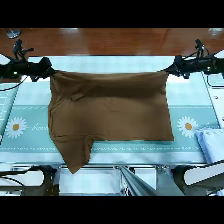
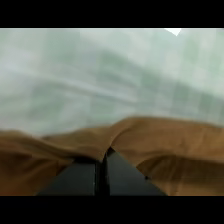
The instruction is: Fold the shirts.
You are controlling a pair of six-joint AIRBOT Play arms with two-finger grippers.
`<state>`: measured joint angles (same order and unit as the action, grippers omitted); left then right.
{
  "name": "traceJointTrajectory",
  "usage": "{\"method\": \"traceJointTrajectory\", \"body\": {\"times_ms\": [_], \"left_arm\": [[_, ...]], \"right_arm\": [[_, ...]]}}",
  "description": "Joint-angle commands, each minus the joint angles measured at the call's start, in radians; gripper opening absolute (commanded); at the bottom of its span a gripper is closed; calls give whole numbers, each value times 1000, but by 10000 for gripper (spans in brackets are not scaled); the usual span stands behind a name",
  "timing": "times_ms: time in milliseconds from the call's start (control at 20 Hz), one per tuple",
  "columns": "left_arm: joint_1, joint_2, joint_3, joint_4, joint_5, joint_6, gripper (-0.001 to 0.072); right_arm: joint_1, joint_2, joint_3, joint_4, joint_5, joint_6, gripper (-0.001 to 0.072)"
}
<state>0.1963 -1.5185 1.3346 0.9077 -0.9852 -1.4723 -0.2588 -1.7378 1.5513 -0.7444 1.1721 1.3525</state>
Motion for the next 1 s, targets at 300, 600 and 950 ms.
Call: {"method": "traceJointTrajectory", "body": {"times_ms": [300, 600, 950], "left_arm": [[34, -3, -179, 153, -312, 100, 21], [34, -5, -227, 159, -265, 116, 21], [51, -21, -227, 203, -254, 110, 21]], "right_arm": [[5, 24, -79, -354, 246, -6, 29], [11, 24, -140, -361, 156, 8, 28], [11, 24, -140, -356, 176, 16, 29]]}}
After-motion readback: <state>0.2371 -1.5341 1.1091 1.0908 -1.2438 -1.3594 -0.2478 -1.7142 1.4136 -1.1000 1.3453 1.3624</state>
